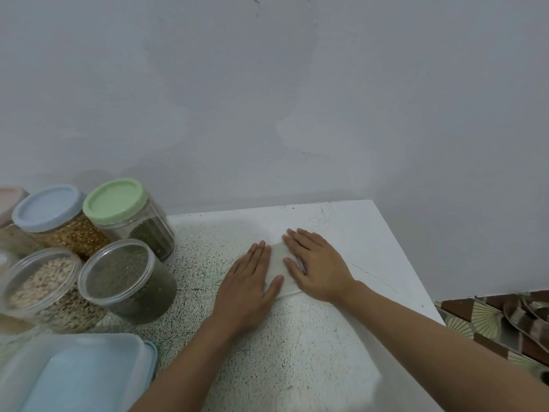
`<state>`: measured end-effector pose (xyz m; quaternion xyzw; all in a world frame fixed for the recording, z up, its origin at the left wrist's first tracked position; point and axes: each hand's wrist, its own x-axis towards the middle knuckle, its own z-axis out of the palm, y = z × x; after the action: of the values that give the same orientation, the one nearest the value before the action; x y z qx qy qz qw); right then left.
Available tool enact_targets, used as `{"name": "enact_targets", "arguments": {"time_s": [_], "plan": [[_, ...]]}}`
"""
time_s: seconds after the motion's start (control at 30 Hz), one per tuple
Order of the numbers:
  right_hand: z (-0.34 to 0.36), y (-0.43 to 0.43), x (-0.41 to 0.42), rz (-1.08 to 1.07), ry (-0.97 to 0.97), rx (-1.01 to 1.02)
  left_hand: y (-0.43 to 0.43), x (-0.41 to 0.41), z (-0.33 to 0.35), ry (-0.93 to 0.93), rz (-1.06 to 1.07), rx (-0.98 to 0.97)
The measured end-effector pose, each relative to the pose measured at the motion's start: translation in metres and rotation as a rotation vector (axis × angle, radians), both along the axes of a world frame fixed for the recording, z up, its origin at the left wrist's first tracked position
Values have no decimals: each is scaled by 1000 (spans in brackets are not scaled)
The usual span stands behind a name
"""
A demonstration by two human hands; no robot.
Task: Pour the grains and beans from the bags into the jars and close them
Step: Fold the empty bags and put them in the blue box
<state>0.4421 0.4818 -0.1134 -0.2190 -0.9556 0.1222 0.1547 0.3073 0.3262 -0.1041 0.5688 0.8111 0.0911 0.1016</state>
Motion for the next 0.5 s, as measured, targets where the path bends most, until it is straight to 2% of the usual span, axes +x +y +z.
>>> {"name": "enact_targets", "arguments": {"time_s": [0.07, 0.13, 0.3, 0.5], "plan": [[3, 0, 1, 49, 145, 132, 0, 0, 1, -15, 4, 2], [0, -2, 4, 103, 170, 234, 0, 1, 0, -17, 3, -6], [-5, -11, 20, -21, -158, 31, -1, 5, 0, 2, 25, 10], [3, -16, 19, -92, -211, 1, 6, 1, 18, -63, 61, -87]]}}
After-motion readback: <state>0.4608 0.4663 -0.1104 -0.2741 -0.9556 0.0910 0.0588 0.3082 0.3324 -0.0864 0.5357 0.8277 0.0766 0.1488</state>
